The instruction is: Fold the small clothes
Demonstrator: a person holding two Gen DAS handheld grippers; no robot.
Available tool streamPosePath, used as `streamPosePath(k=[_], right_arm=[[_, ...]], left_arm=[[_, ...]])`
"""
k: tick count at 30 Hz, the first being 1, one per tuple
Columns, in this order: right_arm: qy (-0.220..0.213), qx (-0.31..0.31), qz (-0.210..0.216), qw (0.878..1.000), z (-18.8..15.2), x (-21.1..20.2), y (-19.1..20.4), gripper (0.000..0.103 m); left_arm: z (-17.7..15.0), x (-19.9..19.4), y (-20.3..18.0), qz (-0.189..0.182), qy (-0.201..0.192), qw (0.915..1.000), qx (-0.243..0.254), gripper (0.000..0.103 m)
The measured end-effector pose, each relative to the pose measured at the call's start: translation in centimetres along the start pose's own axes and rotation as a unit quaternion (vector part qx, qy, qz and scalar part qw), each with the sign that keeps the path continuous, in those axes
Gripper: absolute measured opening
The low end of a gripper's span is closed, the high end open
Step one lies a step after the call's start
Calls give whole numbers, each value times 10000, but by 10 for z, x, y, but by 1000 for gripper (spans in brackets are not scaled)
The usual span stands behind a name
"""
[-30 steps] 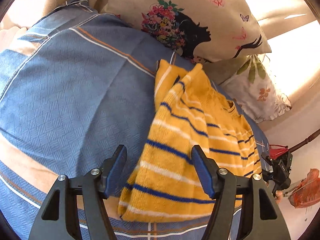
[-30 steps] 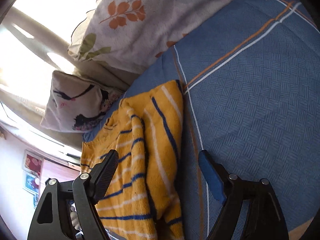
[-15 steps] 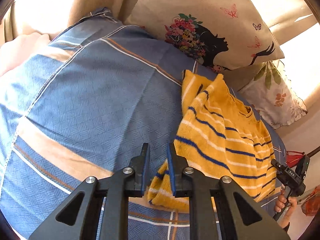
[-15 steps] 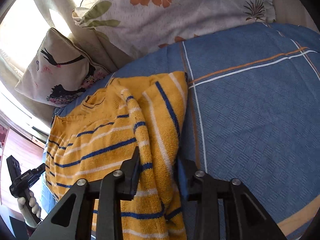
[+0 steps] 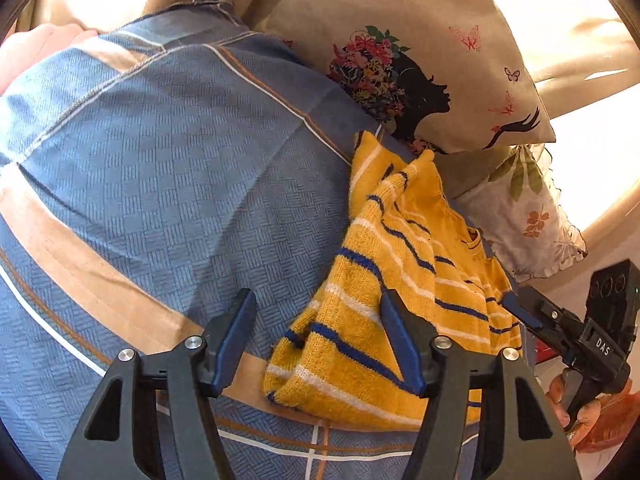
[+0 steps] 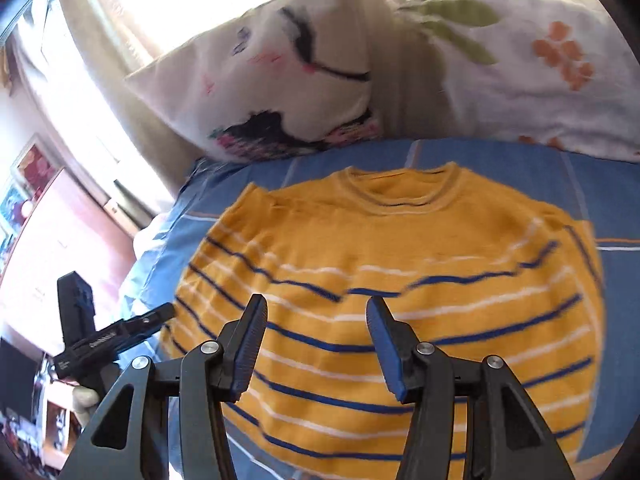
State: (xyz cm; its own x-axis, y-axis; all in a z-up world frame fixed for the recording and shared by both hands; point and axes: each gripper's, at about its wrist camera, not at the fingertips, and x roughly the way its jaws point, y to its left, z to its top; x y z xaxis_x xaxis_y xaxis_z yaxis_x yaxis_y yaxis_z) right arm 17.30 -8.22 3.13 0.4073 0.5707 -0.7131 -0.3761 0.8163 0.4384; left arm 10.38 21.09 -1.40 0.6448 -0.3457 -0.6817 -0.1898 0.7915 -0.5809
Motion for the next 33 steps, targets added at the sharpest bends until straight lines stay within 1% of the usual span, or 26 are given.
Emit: streamPosePath(k=[1, 2, 3, 5, 6, 8, 10, 11, 13, 14, 15, 18, 20, 21, 23, 24, 25, 26, 28, 30, 31, 32, 33], right_arm=[[156, -102, 101, 9998, 6, 16, 14, 57], [296, -191, 172, 9992, 12, 31, 26, 57], [412, -251, 193, 9986, 18, 45, 38, 58], [669, -343, 211, 9969, 30, 73, 58, 59], [814, -378, 207, 9957, 36, 87, 66, 60], [1131, -451, 27, 9926, 42, 115, 81, 62], [1354, -652, -294, 9882, 44, 137, 95, 64], [1456, -805, -466, 9850, 43, 145, 103, 68], [1564, -1096, -859, 9778, 41, 159, 115, 72], [1628, -1228, -1039, 9734, 39, 164, 121, 73], [1684, -1336, -1181, 9695, 37, 169, 126, 76], [1837, -1483, -1478, 9604, 34, 179, 136, 83], [1908, -1588, -1700, 9537, 32, 184, 141, 84], [1937, -1703, -1828, 9487, 31, 186, 143, 81], [1848, -2016, -2227, 9357, 25, 186, 148, 62], [1748, -2154, -2430, 9295, 23, 183, 150, 42], [1639, -2246, -2505, 9273, 21, 177, 150, 23], [1530, -2278, -2481, 9290, 21, 169, 149, 18], [1338, -2103, -2246, 9420, 24, 147, 141, 13], [1085, -1816, -1974, 9572, 31, 117, 125, 12], [979, -1676, -1837, 9636, 35, 105, 117, 12], [871, -1542, -1725, 9690, 38, 89, 105, 12], [755, -1405, -1656, 9732, 40, 74, 92, 12]], left_arm=[[-5, 0, -3, -43, -55, 10000, 24, 63], [-10, 1, -6, -155, -10, 9999, 49, 63], [-15, 1, -9, -323, 52, 9995, 39, 59], [-24, 6, -14, -554, 187, 9983, 9, 26], [-28, 8, -15, -639, 221, 9977, -15, 23], [-32, 7, -13, -711, 115, 9973, -107, 23], [-33, 5, -9, -850, 99, 9960, -256, 23], [-32, 5, -6, -931, 106, 9950, -347, 22], [-32, 5, -2, -1028, 104, 9936, -460, 22], [-32, 5, -2, -1037, 95, 9934, -474, 22], [-33, 5, -3, -1026, 79, 9936, -468, 22], [-36, 2, -8, -953, 16, 9946, -409, 23], [-37, 1, -11, -945, -7, 9946, -431, 23], [-38, -1, -12, -935, -13, 9947, -435, 23], [-40, -7, -15, -913, -42, 9950, -412, 22], [-42, -11, -17, -916, -60, 9950, -388, 22], [-43, -17, -19, -928, -72, 9950, -361, 23], [-43, -23, -21, -944, -76, 9950, -328, 23], [-44, -40, -26, -1100, -138, 9935, -243, 23], [-47, -62, -30, -1177, -328, 9923, -180, 30], [-49, -72, -32, -1177, -429, 9920, -158, 37], [-51, -79, -33, -1162, -513, 9918, -142, 43], [-53, -84, -35, -1125, -562, 9920, -134, 44]])
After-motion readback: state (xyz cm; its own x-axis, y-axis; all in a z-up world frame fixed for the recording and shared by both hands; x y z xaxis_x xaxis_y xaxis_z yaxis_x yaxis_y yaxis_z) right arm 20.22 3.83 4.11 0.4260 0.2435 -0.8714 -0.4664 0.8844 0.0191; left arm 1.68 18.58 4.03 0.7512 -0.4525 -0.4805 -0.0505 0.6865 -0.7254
